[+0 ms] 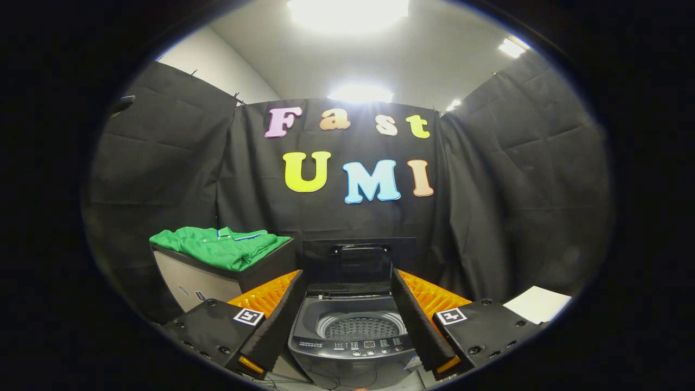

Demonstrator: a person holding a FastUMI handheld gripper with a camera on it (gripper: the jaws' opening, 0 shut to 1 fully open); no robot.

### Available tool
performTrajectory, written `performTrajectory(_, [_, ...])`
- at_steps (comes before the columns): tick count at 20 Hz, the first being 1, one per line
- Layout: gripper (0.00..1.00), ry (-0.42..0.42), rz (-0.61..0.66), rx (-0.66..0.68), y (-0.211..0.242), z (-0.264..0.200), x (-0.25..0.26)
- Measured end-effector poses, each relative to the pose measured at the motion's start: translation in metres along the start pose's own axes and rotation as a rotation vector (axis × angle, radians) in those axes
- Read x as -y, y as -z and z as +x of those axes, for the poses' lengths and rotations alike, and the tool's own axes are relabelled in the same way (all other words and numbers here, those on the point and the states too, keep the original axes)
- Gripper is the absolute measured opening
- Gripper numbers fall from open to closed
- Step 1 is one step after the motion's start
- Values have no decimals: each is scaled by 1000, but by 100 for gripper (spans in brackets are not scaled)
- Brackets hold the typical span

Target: Put the clothes into the washing machine and then close the washing machine lid.

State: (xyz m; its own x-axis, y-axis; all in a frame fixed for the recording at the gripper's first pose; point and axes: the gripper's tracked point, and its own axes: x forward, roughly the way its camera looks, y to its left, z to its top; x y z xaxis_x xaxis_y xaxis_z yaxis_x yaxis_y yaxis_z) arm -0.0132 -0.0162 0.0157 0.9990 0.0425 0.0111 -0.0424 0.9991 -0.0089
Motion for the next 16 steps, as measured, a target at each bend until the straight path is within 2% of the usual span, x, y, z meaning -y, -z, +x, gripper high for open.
performTrajectory(9, [97, -137, 67, -25, -24, 25, -24])
performTrajectory(12, [97, -178, 75, -17, -41, 39, -45])
performTrajectory(16, [97, -196, 48, 13, -60, 59, -75])
